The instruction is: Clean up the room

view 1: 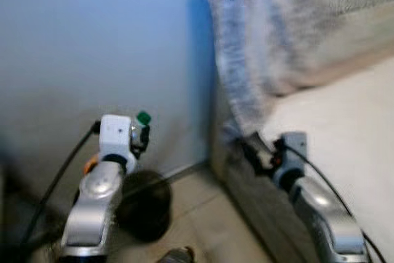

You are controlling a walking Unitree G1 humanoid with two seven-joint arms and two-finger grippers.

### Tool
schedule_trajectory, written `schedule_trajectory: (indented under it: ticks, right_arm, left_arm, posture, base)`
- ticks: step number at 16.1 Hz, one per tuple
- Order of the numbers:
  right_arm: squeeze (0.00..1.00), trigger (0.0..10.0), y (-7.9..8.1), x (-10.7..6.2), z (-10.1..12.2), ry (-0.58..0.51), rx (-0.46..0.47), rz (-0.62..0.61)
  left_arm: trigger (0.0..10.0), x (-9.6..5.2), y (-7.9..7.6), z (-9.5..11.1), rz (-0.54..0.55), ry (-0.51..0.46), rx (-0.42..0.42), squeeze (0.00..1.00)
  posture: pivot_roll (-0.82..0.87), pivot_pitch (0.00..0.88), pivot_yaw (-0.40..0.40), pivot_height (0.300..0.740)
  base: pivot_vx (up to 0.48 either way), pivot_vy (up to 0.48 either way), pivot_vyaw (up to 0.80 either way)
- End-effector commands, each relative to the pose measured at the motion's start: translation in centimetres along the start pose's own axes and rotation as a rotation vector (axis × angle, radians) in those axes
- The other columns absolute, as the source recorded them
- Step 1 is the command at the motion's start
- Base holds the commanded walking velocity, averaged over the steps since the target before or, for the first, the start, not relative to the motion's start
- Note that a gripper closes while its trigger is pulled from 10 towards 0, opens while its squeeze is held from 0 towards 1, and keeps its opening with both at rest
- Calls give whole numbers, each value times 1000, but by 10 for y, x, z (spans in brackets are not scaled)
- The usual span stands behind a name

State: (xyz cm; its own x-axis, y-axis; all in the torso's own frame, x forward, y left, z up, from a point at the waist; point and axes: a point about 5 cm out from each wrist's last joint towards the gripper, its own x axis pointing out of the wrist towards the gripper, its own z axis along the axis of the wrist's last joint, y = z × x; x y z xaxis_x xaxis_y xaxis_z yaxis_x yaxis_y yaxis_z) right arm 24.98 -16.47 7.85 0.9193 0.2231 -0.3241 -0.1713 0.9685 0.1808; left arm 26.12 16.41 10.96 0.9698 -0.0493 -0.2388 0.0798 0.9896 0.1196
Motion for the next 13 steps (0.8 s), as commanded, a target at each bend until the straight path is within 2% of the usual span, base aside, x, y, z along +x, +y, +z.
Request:
schedule_trajectory:
  ticks: [1, 5, 7, 10, 13]
  right_arm:
    - [0, 10000, 0, 2, 1, -12, 26, -9]
    - [0, 10000, 7, 4, 3, -42, 29, -15]
    - [0, 10000, 12, 4, 4, -59, 8, 6]
    - [0, 10000, 18, 8, 5, -61, -68, 23]
    - [0, 10000, 17, 11, 4, -61, -97, -3]
  left_arm:
    - [10000, 1, -2, 7, -2, -27, 48, 0]
    - [10000, 2, 4, 10, 10, -47, 90, 0]
    - [10000, 6, 4, 16, -1, -82, 93, 0]
    - [10000, 10, -1, 18, -21, -86, 84, 0]
    - [10000, 9, -1, 15, -12, -81, 75, 0]
  posture:
    - [189, 0, 23, 740]
    - [188, 0, 58, 740]
    - [175, 0, 81, 740]
    - [170, 0, 87, 740]
    - [181, 0, 67, 740]
  base:
    - [0, 0, 788]
    - [0, 0, 788]
    - [0, 0, 244]
    - [0, -444, 0]
    - [0, -480, 0]
